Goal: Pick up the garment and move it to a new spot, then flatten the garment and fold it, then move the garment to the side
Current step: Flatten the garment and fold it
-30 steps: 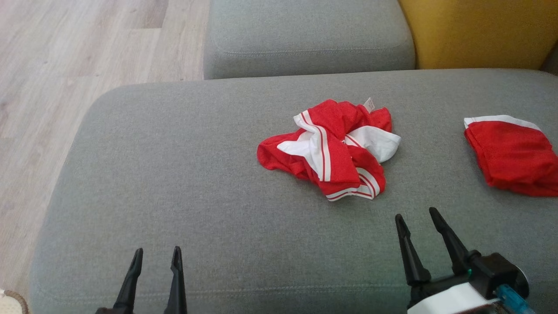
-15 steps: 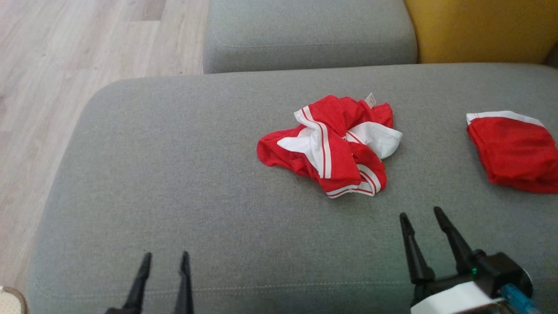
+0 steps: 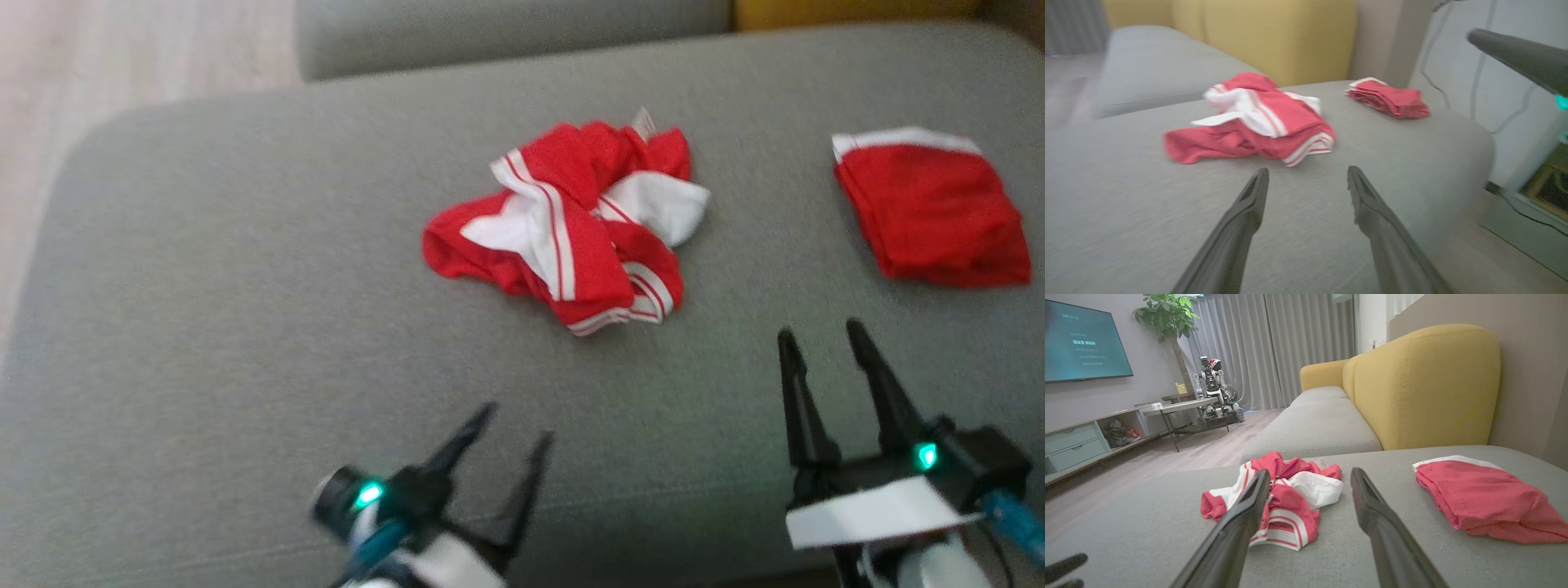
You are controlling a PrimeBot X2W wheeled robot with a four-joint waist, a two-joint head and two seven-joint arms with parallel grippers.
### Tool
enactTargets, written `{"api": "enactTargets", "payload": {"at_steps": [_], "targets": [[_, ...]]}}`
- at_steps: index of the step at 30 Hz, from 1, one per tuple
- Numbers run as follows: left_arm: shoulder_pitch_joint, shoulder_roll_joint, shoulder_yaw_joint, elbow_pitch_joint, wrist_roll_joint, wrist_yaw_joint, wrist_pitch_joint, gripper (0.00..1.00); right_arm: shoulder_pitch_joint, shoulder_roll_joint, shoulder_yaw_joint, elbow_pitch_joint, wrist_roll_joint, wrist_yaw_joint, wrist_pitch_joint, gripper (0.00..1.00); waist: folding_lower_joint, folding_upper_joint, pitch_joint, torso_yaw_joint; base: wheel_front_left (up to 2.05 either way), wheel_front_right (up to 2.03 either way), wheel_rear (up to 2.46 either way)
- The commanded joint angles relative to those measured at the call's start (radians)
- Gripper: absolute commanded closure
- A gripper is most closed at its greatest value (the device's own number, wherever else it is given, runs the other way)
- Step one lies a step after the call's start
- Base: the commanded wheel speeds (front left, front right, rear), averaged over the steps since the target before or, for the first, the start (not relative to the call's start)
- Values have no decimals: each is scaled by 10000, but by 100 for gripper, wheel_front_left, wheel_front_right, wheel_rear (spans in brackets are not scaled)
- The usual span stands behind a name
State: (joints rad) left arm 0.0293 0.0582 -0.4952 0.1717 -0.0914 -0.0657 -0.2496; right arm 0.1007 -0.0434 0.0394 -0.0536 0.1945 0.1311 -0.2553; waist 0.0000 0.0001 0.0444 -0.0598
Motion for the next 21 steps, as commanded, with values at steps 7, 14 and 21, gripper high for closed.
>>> {"api": "enactTargets", "payload": {"at_steps": [7, 14, 21], "targets": [[-3021, -79, -1644, 1729, -343, -139, -122, 0, -1174, -69, 161, -606, 53, -4, -65, 0, 0, -1, 1525, -1307, 0, 0, 0], [-5147, -80, -2475, 3593, 7, 1949, -122, 0, -1452, -69, 18, -657, 180, -4, -65, 0, 0, -1, 2404, -1890, 0, 0, 0], [-6418, -80, -3221, 4901, -85, 3275, -122, 0, -1801, -68, 119, -695, 411, -4, -65, 0, 0, -1, 2905, -2268, 0, 0, 0]]}}
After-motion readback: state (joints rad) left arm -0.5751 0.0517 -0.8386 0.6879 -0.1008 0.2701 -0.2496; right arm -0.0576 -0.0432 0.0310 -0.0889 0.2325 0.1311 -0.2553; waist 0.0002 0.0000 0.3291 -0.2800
